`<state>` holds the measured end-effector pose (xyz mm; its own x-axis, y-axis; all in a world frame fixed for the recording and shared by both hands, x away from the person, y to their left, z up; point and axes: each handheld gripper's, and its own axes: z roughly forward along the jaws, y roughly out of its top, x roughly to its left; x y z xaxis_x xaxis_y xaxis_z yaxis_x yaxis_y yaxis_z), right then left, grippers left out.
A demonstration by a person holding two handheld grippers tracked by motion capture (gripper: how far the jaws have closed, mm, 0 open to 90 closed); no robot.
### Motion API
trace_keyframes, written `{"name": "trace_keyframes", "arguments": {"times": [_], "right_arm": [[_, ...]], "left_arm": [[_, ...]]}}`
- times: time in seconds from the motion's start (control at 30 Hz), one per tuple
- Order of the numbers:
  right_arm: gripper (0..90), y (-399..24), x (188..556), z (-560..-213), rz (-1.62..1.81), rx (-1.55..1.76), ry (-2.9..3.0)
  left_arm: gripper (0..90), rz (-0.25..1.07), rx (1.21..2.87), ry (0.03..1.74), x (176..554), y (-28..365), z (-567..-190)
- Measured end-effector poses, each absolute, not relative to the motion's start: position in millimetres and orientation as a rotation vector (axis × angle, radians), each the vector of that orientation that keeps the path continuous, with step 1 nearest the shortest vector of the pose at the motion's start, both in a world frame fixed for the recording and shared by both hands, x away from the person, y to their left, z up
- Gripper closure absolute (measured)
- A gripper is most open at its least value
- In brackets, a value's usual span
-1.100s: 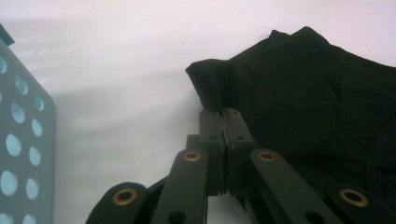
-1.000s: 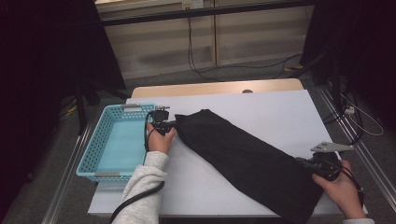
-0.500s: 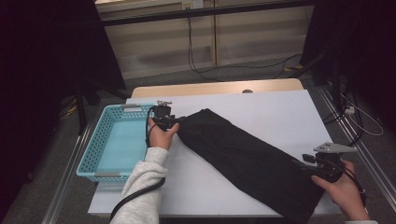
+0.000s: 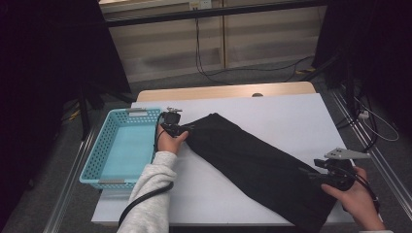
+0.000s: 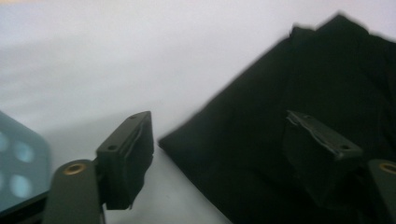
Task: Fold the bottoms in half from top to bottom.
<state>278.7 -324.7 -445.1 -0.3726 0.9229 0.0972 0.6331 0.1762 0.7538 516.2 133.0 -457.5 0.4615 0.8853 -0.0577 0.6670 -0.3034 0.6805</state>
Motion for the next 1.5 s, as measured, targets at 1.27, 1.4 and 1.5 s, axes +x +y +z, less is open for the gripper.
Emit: {"name": "trace_keyframes", "arguments": {"times": [1.27, 1.4, 1.5], "right_arm": [[25.3, -300, 283, -438, 1.070, 1.378, 2.124], [23.7, -299, 284, -439, 1.070, 1.381, 2.126], [21.3, -301, 285, -440, 1.076, 1.389, 2.121]], "left_arm": [[86.0, 0.258, 1.992, 1.393, 507, 143, -435], [86.1, 0.261, 1.985, 1.413, 506, 147, -434], [86.2, 0.264, 1.993, 1.406, 506, 146, -431]]}}
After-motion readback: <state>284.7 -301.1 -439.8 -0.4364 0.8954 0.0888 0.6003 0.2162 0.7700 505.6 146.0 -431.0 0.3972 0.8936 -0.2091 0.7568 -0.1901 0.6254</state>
